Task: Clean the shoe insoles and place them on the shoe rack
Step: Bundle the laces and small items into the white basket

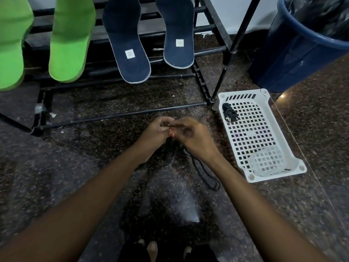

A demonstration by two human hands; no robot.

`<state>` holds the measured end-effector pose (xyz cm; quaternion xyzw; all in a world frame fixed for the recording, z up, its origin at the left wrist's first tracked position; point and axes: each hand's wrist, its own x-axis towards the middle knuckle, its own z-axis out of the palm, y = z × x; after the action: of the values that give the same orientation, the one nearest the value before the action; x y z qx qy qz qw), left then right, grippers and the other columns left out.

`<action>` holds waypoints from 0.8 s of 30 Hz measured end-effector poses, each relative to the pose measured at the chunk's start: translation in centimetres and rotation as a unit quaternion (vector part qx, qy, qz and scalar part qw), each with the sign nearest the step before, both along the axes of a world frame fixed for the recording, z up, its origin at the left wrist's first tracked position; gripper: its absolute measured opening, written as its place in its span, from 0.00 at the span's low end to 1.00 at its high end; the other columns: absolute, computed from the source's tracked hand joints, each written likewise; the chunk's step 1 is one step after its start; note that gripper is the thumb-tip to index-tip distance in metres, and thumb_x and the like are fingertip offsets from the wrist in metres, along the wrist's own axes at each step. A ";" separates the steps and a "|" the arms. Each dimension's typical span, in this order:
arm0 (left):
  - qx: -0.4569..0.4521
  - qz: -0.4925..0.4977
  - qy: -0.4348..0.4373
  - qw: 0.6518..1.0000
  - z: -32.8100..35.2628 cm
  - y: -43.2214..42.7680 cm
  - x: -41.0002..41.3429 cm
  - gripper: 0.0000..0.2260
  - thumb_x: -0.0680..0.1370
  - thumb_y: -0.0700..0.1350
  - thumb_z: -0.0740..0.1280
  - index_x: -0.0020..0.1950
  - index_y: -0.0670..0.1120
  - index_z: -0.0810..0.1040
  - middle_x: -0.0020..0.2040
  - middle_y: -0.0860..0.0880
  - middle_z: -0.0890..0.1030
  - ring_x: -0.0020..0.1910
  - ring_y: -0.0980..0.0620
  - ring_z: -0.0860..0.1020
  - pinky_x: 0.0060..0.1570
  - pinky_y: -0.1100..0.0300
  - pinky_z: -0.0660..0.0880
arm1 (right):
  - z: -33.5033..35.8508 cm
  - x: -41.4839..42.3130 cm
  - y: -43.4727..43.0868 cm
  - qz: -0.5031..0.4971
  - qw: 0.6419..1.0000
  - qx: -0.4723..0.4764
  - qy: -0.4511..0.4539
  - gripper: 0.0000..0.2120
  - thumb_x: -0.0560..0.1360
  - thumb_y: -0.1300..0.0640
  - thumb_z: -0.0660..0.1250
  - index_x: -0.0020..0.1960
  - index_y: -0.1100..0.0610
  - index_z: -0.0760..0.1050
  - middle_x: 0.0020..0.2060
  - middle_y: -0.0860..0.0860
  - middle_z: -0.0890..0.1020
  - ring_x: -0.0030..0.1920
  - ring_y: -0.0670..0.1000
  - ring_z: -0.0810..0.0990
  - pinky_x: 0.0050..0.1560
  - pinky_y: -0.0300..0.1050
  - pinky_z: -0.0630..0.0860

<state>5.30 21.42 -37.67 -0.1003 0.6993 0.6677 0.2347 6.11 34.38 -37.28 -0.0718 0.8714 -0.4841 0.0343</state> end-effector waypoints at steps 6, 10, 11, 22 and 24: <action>-0.004 0.072 0.020 0.997 -0.1 -0.3 -0.1 0.07 0.77 0.35 0.66 0.54 0.43 0.74 0.44 0.44 0.82 0.39 0.54 0.80 0.41 0.61 0.78 | -0.7 0.4 -0.6 0.012 1.000 -0.006 -0.023 0.20 0.67 0.61 0.75 0.57 0.61 0.76 0.47 0.51 0.73 0.44 0.46 0.75 0.46 0.30 0.72; 0.013 0.062 0.011 0.998 -0.4 -0.1 0.0 0.04 0.78 0.37 0.66 0.46 0.45 0.74 0.45 0.44 0.80 0.42 0.53 0.79 0.43 0.64 0.76 | -0.7 0.5 -1.0 -0.028 1.000 0.002 -0.010 0.10 0.69 0.68 0.69 0.50 0.63 0.78 0.44 0.54 0.75 0.34 0.42 0.72 0.36 0.25 0.67; 0.019 0.053 0.010 0.998 -0.5 0.0 0.0 0.04 0.78 0.38 0.65 0.46 0.46 0.74 0.45 0.45 0.80 0.43 0.54 0.78 0.44 0.64 0.76 | -0.8 0.4 -1.0 -0.041 0.999 -0.001 -0.018 0.08 0.69 0.68 0.68 0.48 0.63 0.78 0.43 0.55 0.77 0.34 0.43 0.73 0.35 0.26 0.67; -0.211 -0.247 -0.006 0.946 -4.5 -2.9 2.4 0.16 0.75 0.35 0.70 0.62 0.38 0.75 0.47 0.49 0.77 0.51 0.52 0.75 0.48 0.66 0.70 | -1.3 -0.8 2.7 -0.182 0.976 -0.080 -0.094 0.06 0.72 0.67 0.67 0.46 0.59 0.78 0.34 0.45 0.77 0.33 0.39 0.75 0.38 0.32 0.72; -0.213 -0.261 0.012 0.942 -4.8 -2.9 2.7 0.11 0.76 0.35 0.68 0.58 0.36 0.78 0.41 0.51 0.78 0.44 0.54 0.77 0.47 0.64 0.73 | -1.5 -0.8 2.8 -0.191 0.973 -0.083 -0.101 0.06 0.72 0.67 0.67 0.45 0.57 0.77 0.34 0.46 0.76 0.35 0.43 0.75 0.40 0.38 0.75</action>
<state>8.03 18.54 -42.46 0.0464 0.8294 0.4200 0.3654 5.36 37.23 -38.80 0.1427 0.8175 -0.5575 0.0225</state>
